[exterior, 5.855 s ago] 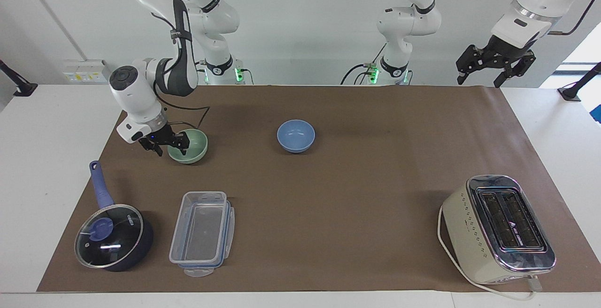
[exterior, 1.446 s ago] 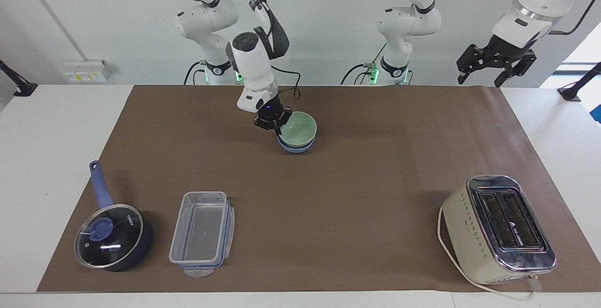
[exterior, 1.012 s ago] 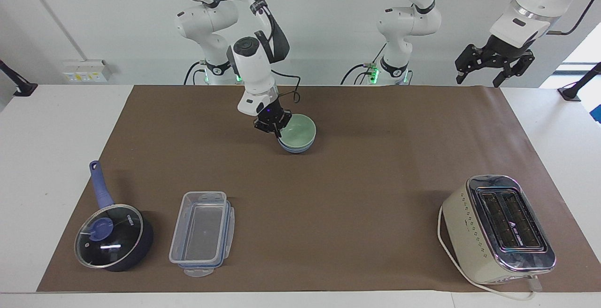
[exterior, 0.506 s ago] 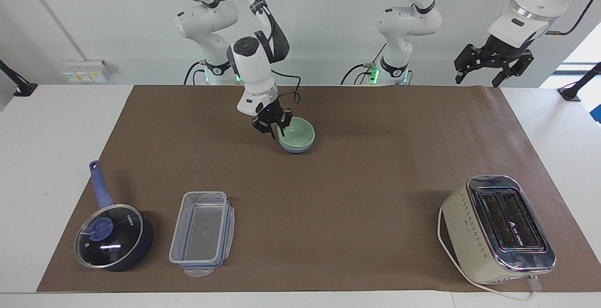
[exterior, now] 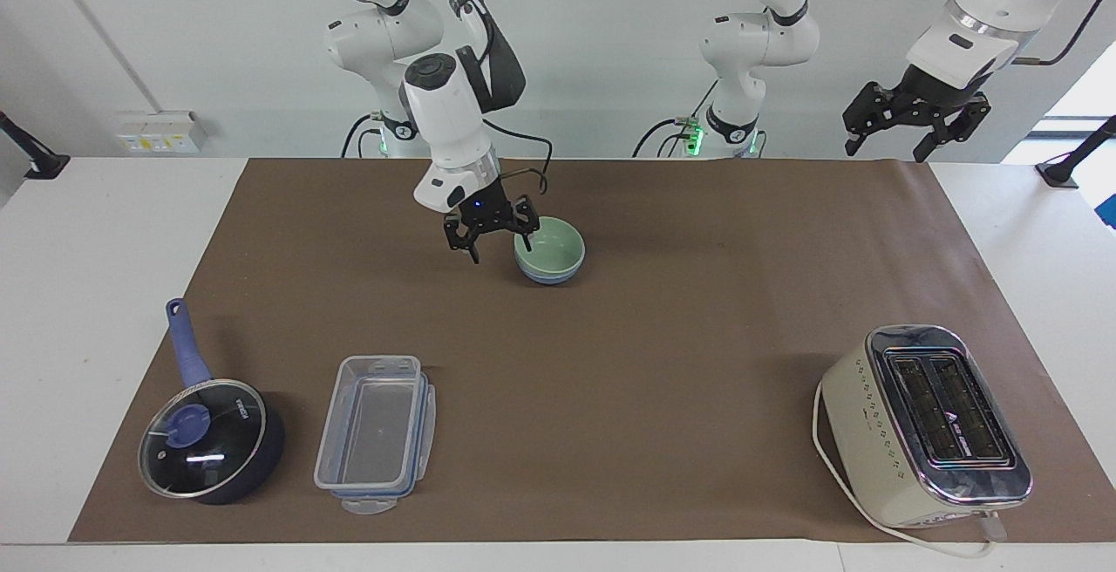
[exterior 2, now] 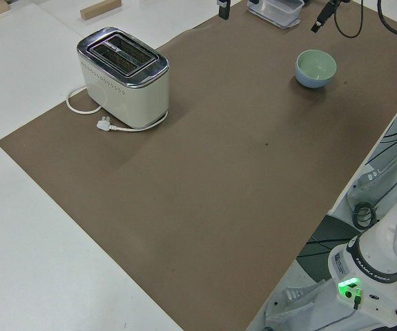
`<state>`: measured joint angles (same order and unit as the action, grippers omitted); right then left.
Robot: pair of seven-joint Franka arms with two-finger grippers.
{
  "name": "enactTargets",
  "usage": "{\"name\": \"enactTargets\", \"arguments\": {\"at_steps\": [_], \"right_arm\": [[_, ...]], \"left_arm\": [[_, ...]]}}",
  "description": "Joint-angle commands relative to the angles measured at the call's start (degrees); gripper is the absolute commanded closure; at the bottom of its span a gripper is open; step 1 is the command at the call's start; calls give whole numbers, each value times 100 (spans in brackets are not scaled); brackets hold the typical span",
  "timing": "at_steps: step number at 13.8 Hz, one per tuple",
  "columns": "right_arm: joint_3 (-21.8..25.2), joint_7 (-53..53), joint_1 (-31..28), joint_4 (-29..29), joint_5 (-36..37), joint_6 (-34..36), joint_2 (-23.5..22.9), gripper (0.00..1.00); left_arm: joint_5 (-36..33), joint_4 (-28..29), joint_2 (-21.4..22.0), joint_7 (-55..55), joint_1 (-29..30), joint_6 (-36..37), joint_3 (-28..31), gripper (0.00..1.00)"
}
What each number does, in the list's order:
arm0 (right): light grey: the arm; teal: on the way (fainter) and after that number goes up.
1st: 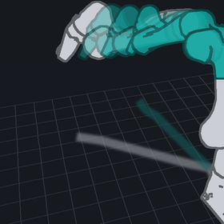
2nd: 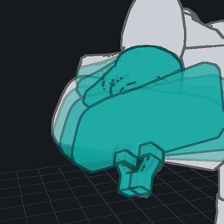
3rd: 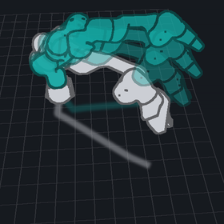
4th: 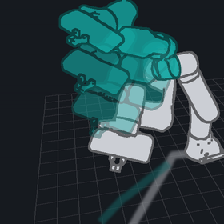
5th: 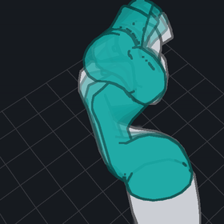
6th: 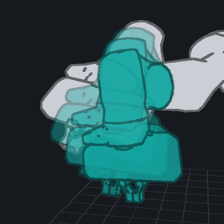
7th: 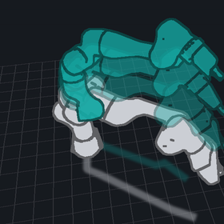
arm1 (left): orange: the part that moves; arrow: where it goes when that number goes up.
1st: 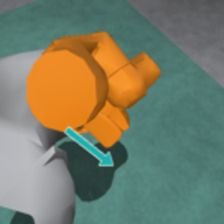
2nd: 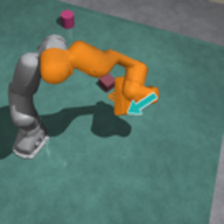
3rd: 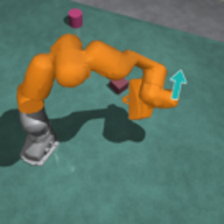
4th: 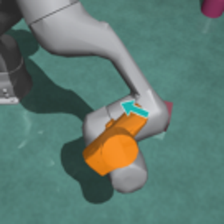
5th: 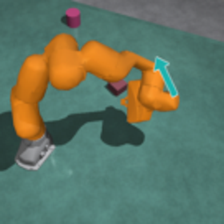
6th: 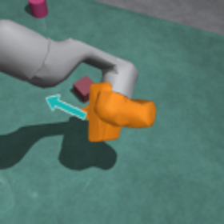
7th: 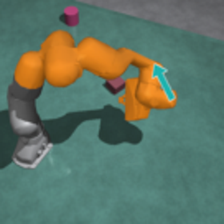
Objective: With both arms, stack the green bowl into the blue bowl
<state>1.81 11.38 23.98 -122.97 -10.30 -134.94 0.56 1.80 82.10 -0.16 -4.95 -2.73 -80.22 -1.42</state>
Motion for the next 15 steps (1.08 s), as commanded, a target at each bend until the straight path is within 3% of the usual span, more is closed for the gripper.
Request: {"name": "enactTargets", "arguments": {"at_steps": [1, 7, 12, 15], "right_arm": [[12, 58, -445, 500, -51, 799, 137, 0], [30, 31, -1745, 1757, -7, 3085, 199, 0], [47, 5, -2581, 2075, 344, 3799, 261, 0], [47, 5, -2767, 2425, 633, 4062, 296, 0]], "left_arm": [[-57, -53, 24, -59, -26, 50, -7, 0], [-56, -53, 16, -103, -26, 41, -16, 0], [-56, -53, 16, -103, -17, 41, -16, 0], [-65, -62, -2, -112, -17, 33, -16, 0]]}}
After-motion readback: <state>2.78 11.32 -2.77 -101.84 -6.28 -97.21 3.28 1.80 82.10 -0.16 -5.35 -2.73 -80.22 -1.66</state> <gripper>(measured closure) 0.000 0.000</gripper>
